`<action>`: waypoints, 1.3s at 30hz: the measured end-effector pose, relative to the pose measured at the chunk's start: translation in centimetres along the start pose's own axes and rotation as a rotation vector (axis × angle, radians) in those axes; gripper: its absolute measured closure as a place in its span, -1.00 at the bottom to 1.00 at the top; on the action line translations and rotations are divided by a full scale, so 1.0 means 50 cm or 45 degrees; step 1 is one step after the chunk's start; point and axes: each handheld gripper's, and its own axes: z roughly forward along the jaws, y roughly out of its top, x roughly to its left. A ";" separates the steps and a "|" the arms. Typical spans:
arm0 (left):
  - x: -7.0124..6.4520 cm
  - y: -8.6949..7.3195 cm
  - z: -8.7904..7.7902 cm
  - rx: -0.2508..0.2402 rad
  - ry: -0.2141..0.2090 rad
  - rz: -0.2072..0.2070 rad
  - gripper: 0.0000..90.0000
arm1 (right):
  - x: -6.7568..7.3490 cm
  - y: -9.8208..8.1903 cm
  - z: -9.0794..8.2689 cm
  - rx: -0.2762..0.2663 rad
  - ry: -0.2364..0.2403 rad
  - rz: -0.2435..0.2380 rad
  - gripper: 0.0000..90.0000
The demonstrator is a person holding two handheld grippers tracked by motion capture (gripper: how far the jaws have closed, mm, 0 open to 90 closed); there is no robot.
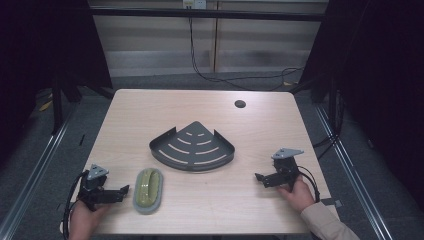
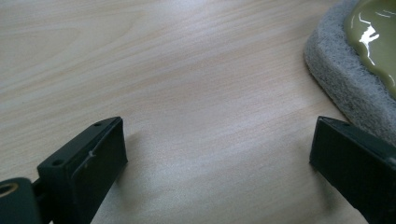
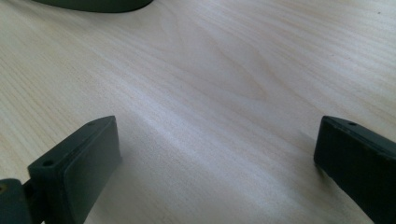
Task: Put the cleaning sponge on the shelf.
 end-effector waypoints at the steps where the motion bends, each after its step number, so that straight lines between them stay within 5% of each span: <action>1: 0.000 0.001 -0.001 0.010 -0.001 -0.004 -0.92 | 0.000 0.000 0.000 0.001 -0.001 0.004 -1.00; 5: 0.002 0.010 -0.007 0.062 0.009 -0.020 -0.73 | 0.000 0.000 0.000 0.001 -0.002 0.001 -1.00; 9: 0.006 0.039 -0.027 0.244 0.004 -0.142 -0.47 | 0.000 0.000 0.000 0.000 -0.003 -0.001 -1.00; 18: -0.041 0.116 -0.065 0.414 -0.103 -0.135 -0.31 | 0.000 0.000 0.000 0.001 -0.002 0.002 -1.00; 28: -0.079 0.178 -0.067 0.507 -0.151 -0.199 -0.25 | 0.000 0.000 0.000 0.000 -0.002 -0.001 -1.00; 39: -0.117 0.220 -0.054 0.543 -0.162 -0.146 -0.22 | 0.000 0.000 0.000 0.002 -0.004 0.002 -1.00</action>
